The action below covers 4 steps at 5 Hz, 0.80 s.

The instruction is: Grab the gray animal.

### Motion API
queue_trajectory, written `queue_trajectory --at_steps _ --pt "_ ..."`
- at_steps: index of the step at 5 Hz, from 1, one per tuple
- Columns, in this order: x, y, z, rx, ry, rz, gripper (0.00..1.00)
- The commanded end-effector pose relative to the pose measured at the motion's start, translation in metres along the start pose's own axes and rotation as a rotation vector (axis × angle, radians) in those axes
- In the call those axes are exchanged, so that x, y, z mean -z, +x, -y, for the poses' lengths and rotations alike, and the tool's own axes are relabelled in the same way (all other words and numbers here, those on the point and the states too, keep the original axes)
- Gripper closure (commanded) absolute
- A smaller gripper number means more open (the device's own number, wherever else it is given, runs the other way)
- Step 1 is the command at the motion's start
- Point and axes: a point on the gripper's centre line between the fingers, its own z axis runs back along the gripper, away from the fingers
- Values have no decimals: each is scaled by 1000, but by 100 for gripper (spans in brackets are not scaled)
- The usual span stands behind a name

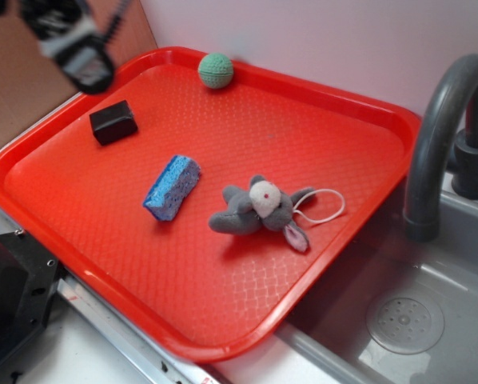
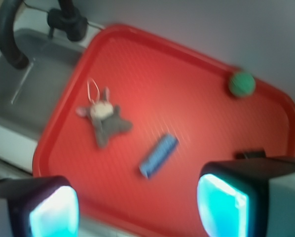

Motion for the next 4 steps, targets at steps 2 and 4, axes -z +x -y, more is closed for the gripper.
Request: queue_trajectory --at_steps 2,4 --pt "93 64 31 209 -169 -49 0" --pt "127 40 26 286 -203 -113 0"
